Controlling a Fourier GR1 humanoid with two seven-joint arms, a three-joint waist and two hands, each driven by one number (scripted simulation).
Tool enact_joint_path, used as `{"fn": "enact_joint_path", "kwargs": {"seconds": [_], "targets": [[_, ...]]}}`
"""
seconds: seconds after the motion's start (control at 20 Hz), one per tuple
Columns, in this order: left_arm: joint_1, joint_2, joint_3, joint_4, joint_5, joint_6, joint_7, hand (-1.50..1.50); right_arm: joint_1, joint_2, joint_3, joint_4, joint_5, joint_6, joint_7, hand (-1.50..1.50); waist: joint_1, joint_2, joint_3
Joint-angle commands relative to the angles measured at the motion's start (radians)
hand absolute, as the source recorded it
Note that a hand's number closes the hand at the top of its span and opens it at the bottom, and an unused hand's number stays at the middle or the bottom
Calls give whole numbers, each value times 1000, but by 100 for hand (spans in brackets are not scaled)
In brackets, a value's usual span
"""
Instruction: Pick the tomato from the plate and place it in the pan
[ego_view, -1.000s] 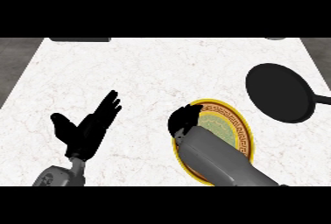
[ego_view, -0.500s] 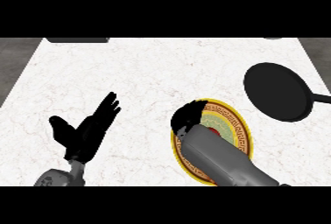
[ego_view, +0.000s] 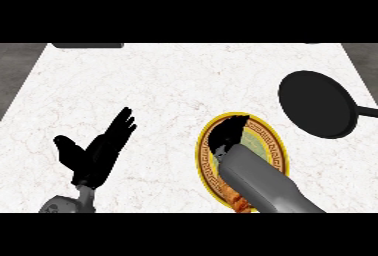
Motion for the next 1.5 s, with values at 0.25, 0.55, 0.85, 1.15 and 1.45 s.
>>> {"fn": "enact_joint_path", "kwargs": {"seconds": [0.25, 0.55, 0.85, 1.15, 1.45], "targets": [[-7, 1, 46, -19, -9, -34, 50, 0, 63, -34, 44, -59, 180, 23, -40, 150, 4, 3, 1], [19, -25, 43, -47, -11, -3, 50, 0, 226, -186, 107, -327, 154, -201, -368, 150, -26, -9, 4], [28, -12, 88, -13, -5, 6, 23, 0, 432, -341, 144, -584, 80, -450, -664, 150, -87, -11, 6], [59, -20, 68, -43, -11, 6, 30, 0, 551, -580, -17, -854, 94, -811, -788, 150, -87, -17, 4], [68, -13, 73, -43, -22, -7, 0, 0, 757, -698, -214, -1028, -170, -1044, -964, 150, -77, -6, 4]]}}
